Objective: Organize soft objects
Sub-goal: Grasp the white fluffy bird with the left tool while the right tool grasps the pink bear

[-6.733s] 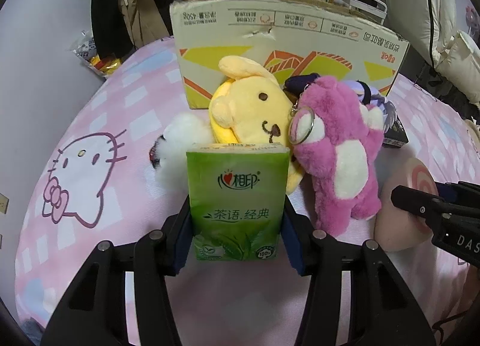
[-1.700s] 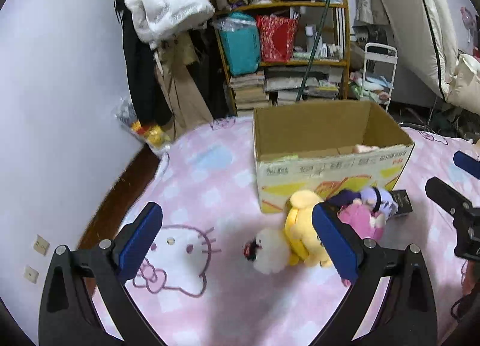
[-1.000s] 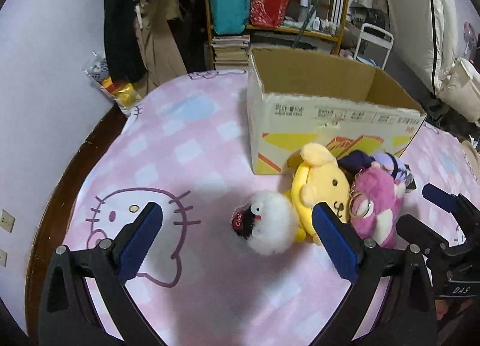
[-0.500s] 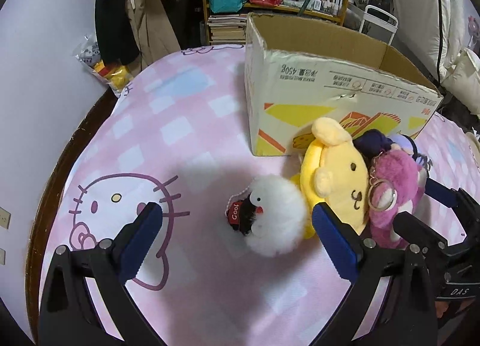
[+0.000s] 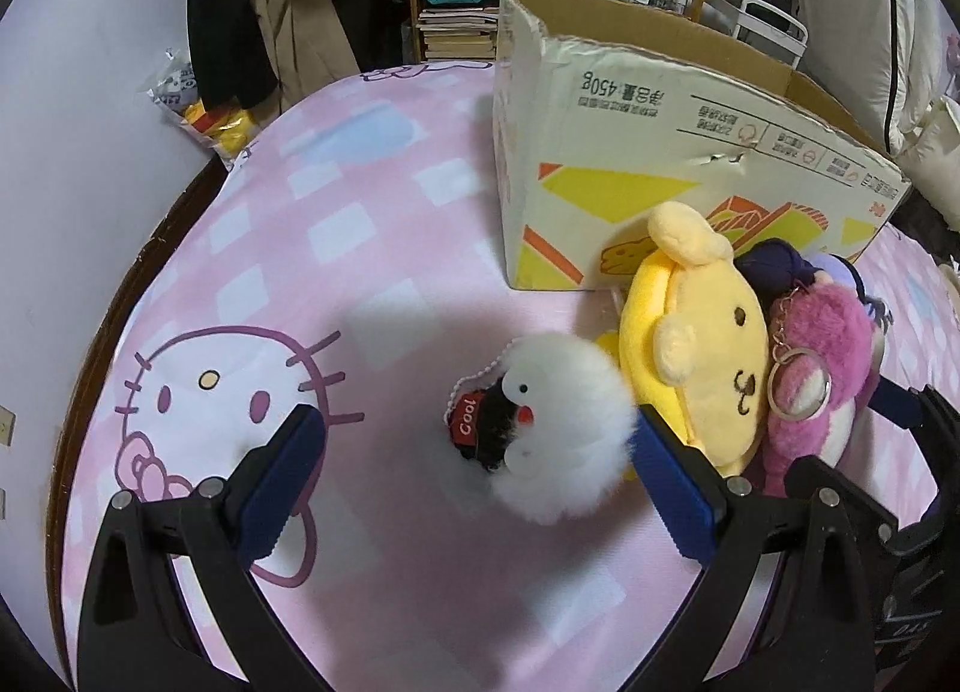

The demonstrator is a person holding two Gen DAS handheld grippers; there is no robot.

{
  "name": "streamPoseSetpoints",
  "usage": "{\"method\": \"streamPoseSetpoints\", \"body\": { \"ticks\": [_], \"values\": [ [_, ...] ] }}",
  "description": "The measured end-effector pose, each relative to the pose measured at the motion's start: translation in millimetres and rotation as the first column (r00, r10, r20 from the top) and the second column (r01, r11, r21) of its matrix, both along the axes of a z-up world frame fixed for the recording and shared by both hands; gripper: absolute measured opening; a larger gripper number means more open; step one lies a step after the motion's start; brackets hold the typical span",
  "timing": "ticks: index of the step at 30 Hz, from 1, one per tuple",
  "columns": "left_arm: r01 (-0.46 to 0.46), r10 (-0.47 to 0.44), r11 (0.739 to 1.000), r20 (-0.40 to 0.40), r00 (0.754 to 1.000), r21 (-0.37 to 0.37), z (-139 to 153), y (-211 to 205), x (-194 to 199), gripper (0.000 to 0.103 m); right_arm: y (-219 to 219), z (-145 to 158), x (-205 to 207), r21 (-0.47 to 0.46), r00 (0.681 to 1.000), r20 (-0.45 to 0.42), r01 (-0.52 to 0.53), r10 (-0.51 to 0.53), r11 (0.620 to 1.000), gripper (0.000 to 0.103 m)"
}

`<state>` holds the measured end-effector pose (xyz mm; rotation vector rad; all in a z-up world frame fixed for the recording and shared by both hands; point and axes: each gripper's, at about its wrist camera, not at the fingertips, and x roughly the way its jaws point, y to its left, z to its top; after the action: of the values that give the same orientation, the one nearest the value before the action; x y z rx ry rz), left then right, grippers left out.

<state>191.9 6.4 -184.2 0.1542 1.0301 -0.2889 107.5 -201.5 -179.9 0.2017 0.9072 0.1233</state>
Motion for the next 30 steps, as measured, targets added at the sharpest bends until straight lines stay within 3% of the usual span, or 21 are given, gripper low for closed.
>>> {"method": "streamPoseSetpoints", "body": {
  "ticks": [12, 20, 30],
  "values": [
    [0.012, -0.012, 1.0, 0.007, 1.0, -0.013, -4.4, -2.2, 0.6, 0.095, 0.4, -11.7, 6.8, 0.016, 0.999, -0.03, -0.013, 0.013, 1.0, 0.103],
    [0.083, -0.082, 0.996, 0.027, 0.996, -0.031, -3.9, -15.6, -4.1, 0.054, -6.3, -18.0, 5.5, 0.001, 0.999, -0.031, -0.01, 0.01, 1.0, 0.103],
    [0.098, -0.097, 0.995, 0.041, 0.994, -0.017, -5.3, -20.6, -5.1, 0.051, -5.6, -24.5, 3.0, -0.008, 0.998, -0.05, -0.024, 0.024, 1.0, 0.1]
  ]
}}
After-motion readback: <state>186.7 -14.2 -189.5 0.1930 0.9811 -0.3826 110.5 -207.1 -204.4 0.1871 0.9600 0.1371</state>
